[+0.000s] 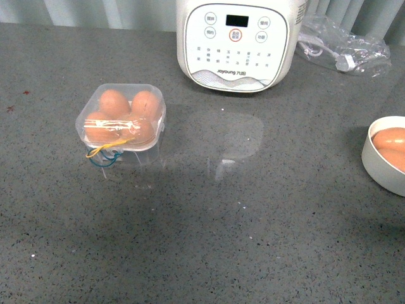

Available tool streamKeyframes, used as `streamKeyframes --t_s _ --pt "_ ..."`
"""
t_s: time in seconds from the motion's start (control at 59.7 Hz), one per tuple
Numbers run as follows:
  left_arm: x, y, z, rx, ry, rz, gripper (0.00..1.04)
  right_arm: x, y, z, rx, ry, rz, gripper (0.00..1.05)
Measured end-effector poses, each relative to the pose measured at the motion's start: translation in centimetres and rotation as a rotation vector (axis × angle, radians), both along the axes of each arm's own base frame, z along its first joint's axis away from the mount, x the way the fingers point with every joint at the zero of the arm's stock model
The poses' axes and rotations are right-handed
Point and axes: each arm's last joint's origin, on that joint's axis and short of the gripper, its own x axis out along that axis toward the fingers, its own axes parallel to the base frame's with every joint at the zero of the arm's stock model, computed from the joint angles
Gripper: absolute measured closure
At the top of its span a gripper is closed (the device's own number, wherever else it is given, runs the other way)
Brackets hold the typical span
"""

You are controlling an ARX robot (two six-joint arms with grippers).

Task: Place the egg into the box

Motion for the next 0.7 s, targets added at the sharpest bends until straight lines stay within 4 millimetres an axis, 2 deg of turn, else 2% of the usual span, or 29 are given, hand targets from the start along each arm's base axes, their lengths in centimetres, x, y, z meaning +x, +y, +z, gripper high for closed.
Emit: streamKeyframes --t_s 0.703 --pt "0.00 0.00 0.00 0.000 0.000 0.000 0.07 0.00 0.00 0.00 0.000 0.000 0.000 0.07"
